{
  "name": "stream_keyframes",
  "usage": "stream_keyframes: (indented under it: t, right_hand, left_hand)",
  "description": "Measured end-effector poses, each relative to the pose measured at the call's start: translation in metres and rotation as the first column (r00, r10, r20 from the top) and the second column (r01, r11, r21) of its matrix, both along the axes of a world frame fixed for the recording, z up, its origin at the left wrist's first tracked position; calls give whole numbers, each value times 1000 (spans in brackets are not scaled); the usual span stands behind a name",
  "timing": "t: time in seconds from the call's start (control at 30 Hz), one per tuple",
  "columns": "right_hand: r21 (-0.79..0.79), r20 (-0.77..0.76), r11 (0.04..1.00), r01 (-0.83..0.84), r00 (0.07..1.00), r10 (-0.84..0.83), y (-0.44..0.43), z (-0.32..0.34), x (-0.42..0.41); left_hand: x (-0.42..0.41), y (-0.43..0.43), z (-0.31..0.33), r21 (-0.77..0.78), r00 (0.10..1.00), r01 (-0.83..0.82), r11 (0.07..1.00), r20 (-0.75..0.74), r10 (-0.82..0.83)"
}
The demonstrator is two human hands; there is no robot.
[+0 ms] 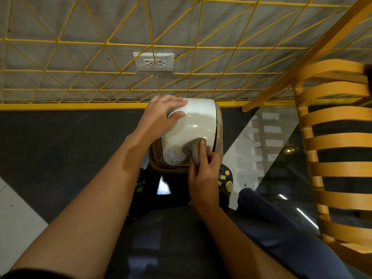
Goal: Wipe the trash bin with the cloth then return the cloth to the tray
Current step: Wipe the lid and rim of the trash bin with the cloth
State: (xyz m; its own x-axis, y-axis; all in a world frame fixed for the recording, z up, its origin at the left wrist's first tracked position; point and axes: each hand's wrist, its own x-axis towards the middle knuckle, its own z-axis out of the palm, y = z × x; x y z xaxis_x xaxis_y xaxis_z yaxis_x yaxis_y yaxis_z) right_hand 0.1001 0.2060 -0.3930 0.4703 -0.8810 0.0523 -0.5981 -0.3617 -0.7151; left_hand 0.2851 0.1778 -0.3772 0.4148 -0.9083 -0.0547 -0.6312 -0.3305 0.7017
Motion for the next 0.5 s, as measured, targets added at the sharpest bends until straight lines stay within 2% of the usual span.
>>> stream_keyframes:
  t: [0.13,0.37,0.5]
  right_hand:
    - [93,-42,977,190,982,-187,-33,2,3]
    - [135,-41,967,217,976,-214,-9,3,1]
    - [144,-77,963,227,973,-218,-35,6,10]
  left_hand:
    - [0,0,-2,-6,1000,5,1000,-6,-5]
    - [-1,-1,-3,-7,1000,-14,1000,-8,14]
    - [-3,-1,-4,-11,1000,-22,1000,-12,22]
